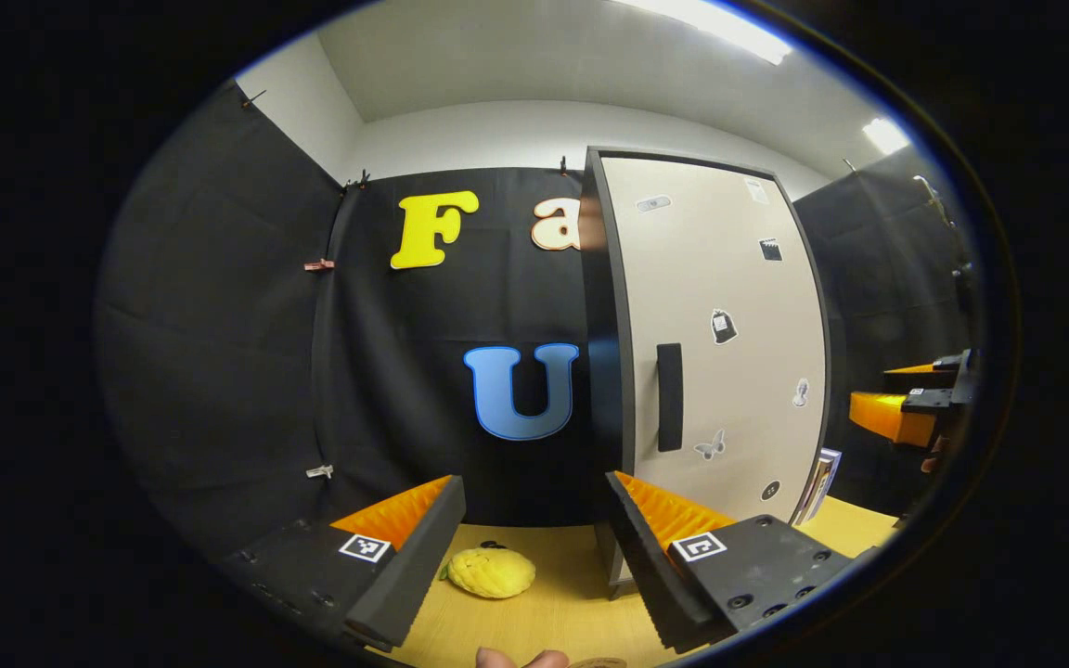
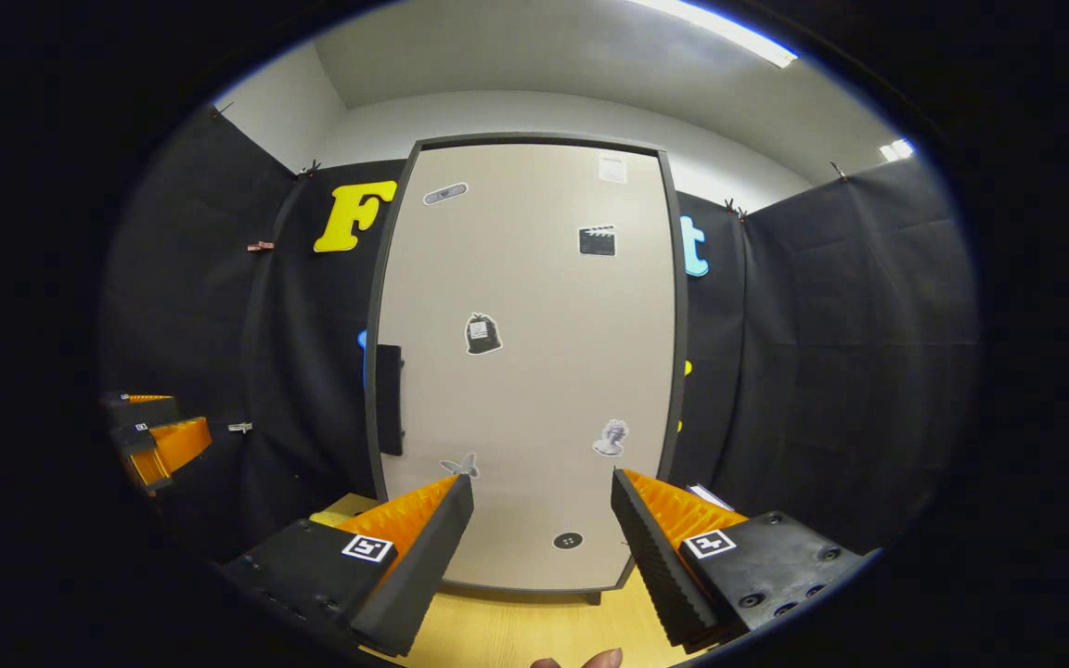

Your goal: Open the cabinet door with the right hand, grasp the bottle in the cabinet with the left hand and place it on the coaster, then close the cabinet door with the right hand.

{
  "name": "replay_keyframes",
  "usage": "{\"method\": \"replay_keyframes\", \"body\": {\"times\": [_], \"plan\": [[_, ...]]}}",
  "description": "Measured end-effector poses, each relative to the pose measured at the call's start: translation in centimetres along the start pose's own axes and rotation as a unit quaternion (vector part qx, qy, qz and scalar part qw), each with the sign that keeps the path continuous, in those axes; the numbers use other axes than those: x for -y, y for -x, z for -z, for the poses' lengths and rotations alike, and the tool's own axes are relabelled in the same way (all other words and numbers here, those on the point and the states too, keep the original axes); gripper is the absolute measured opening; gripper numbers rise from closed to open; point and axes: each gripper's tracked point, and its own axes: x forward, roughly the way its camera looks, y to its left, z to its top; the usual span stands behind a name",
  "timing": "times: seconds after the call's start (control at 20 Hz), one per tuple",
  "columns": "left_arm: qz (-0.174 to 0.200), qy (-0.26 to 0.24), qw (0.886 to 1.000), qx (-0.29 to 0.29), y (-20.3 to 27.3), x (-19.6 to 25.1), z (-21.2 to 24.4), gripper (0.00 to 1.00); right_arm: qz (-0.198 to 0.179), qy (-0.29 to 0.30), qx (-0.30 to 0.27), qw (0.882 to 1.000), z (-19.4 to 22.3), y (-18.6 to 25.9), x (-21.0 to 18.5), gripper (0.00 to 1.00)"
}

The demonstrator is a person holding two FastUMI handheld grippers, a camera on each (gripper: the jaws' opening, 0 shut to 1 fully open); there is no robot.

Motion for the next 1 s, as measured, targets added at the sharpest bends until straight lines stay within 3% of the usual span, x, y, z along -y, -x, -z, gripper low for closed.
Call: {"method": "replay_keyframes", "body": {"times": [0.6,1.0], "plan": [[-0.007,0.002,1.0,-0.008,-1.6,-3.2,1.4,0.95,-0.048,-0.023,0.005,0.999,-0.4,-8.7,-11.3,0.97],[-0.014,0.012,1.0,-0.019,-1.7,-4.6,3.0,0.95,-0.036,-0.026,0.008,0.999,0.1,-15.5,-14.4,0.97]]}}
